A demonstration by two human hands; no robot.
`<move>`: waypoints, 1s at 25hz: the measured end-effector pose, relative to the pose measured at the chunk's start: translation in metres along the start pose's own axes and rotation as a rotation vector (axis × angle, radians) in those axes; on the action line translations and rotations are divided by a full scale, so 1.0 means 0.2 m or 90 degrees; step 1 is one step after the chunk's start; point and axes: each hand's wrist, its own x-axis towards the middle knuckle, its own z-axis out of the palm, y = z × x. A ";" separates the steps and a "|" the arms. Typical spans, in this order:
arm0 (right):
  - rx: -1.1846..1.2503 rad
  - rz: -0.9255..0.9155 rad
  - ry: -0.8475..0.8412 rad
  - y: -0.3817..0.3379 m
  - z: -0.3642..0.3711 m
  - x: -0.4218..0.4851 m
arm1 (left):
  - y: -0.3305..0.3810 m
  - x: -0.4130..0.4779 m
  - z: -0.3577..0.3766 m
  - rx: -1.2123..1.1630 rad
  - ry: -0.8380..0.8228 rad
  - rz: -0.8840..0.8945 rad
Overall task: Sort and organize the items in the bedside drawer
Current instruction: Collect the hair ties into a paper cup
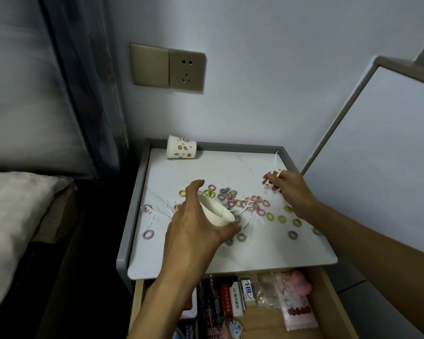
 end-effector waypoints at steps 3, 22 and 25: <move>-0.154 -0.127 -0.037 -0.07 -0.02 -0.03 | -0.01 0.01 0.00 0.001 0.001 -0.007; -0.888 -0.712 -0.375 -0.77 -0.01 -0.39 | -0.01 0.00 -0.02 0.072 -0.001 0.013; -0.940 -0.825 -0.322 -0.74 0.06 -0.42 | -0.01 0.00 -0.01 0.098 -0.005 0.018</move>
